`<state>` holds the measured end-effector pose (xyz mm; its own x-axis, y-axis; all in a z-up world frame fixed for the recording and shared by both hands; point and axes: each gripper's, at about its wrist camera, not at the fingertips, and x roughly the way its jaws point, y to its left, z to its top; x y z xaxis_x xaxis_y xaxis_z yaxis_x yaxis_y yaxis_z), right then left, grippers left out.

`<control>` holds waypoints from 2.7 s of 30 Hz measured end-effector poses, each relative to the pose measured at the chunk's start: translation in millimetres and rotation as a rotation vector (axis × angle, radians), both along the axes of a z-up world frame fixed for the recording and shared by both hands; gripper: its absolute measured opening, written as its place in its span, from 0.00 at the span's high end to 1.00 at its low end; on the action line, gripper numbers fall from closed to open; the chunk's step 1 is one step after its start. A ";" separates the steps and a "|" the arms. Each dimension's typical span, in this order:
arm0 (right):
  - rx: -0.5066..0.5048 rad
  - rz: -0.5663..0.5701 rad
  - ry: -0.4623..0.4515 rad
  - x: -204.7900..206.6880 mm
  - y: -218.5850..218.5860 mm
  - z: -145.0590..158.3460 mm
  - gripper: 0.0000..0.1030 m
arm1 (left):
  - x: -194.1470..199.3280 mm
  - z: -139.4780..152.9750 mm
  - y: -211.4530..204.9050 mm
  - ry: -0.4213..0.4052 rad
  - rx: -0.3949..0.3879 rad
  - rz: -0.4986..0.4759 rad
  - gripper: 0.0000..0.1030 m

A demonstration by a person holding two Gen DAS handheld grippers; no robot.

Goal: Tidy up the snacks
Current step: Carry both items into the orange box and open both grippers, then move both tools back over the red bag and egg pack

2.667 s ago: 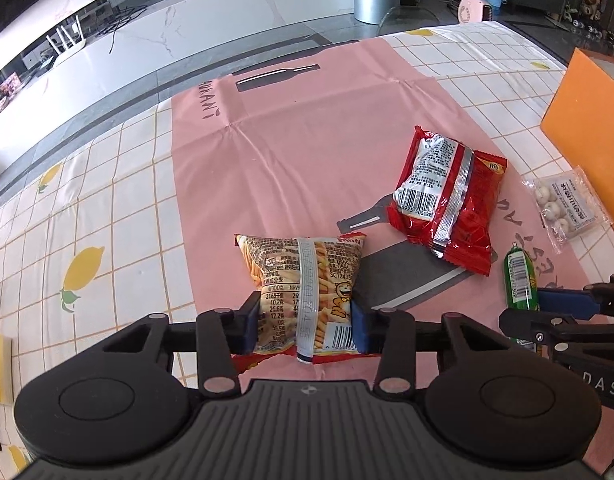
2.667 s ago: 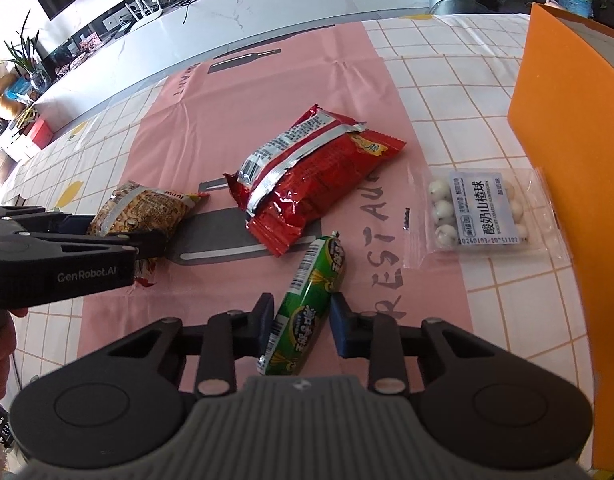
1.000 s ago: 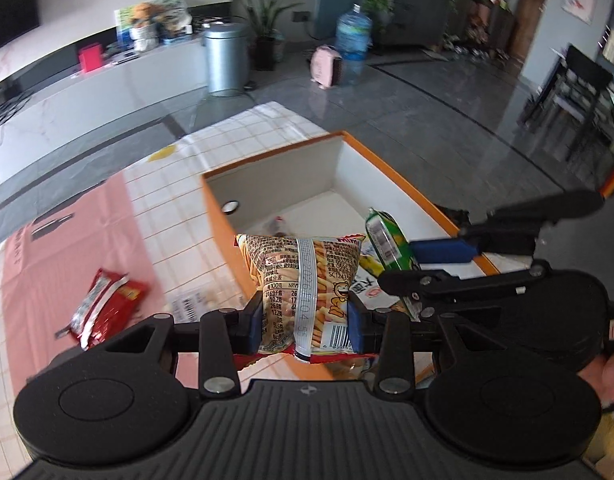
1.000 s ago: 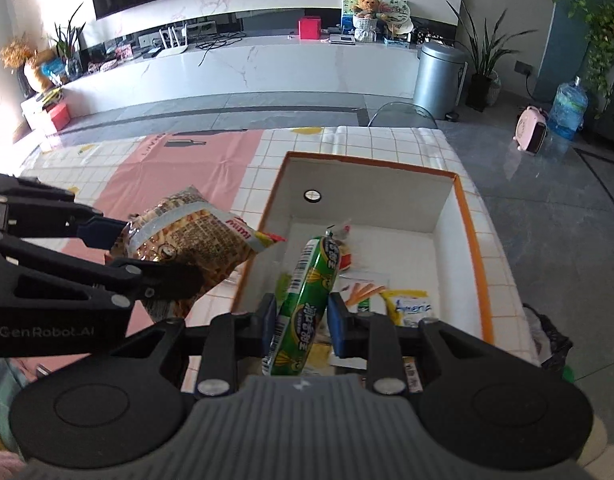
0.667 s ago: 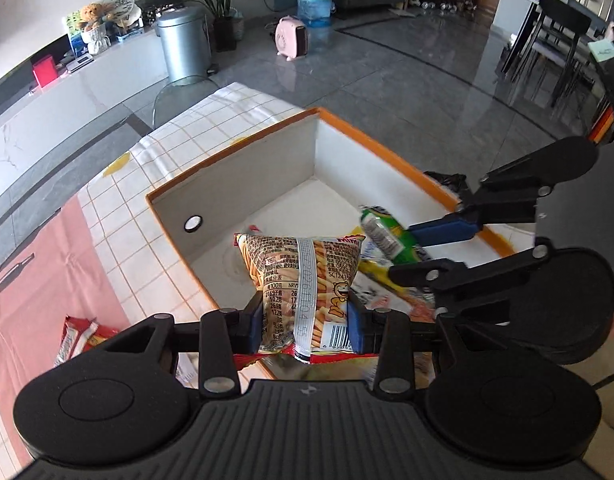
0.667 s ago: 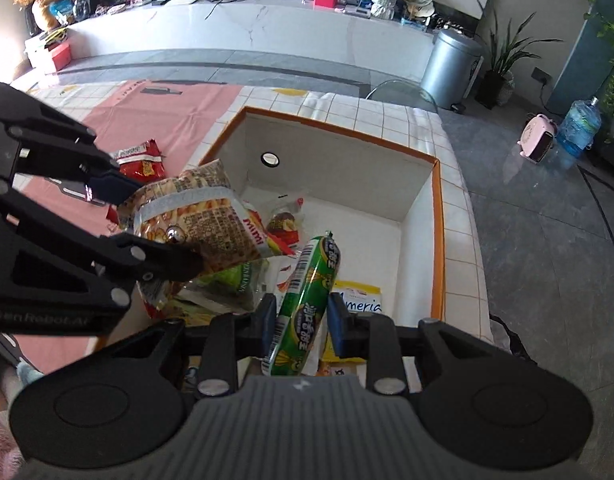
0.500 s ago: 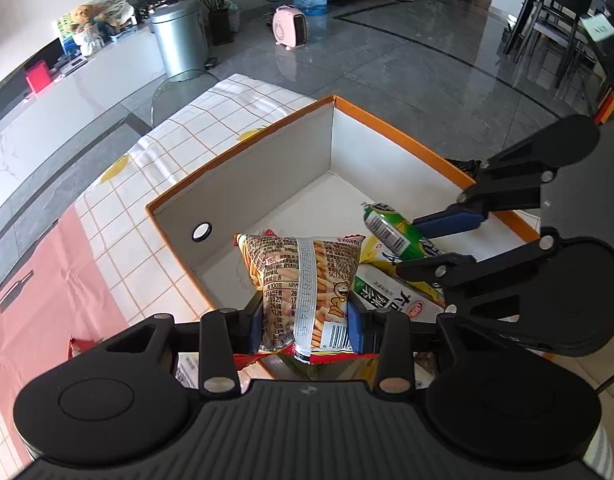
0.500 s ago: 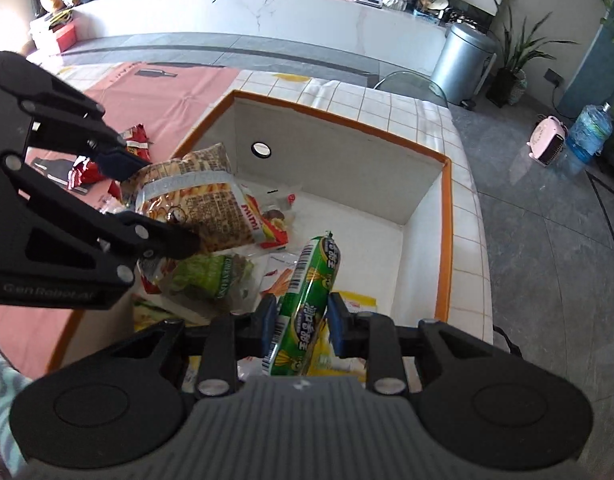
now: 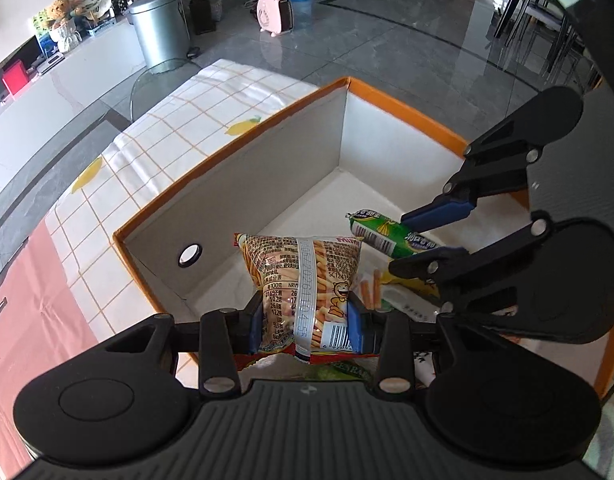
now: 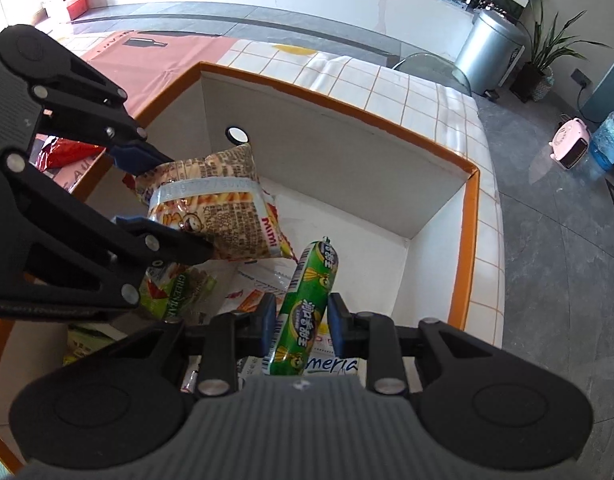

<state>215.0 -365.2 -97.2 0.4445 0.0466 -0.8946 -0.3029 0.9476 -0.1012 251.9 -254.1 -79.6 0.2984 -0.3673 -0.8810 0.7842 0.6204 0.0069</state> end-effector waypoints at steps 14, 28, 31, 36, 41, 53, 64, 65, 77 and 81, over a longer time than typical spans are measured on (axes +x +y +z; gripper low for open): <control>-0.029 0.021 0.057 20.0 0.0 -11.7 0.81 | -0.9 -5.1 -7.7 -0.065 0.073 -0.040 0.44; -0.016 -0.044 0.052 -1.3 0.9 17.1 0.54 | -32.5 24.9 9.1 -0.112 0.014 -0.031 0.22; -0.018 -0.064 0.041 -10.6 4.3 25.6 0.53 | -40.5 38.3 20.2 -0.112 -0.011 -0.010 0.22; 0.026 -0.133 0.031 -23.0 10.9 40.6 0.49 | -52.4 61.0 42.7 -0.122 -0.045 0.044 0.22; 0.096 -0.212 -0.044 -47.4 29.0 57.8 0.49 | -67.8 79.2 81.8 -0.127 -0.129 0.157 0.20; 0.334 -0.310 -0.218 -108.0 119.2 68.4 0.49 | -101.9 102.5 193.8 -0.209 -0.202 0.440 0.20; 0.430 -0.394 -0.301 -140.5 190.2 47.6 0.49 | -125.7 85.2 259.8 -0.224 -0.211 0.524 0.20; 0.436 -0.401 -0.301 -141.0 195.5 44.6 0.49 | -124.2 84.7 263.0 -0.223 -0.213 0.521 0.20; 0.446 -0.576 -0.228 -106.7 217.6 -2.5 0.40 | -79.0 46.4 278.3 -0.156 -0.174 0.459 0.18; 0.474 -0.646 -0.180 -85.1 213.9 -18.3 0.40 | -56.4 31.5 276.6 -0.139 -0.151 0.423 0.17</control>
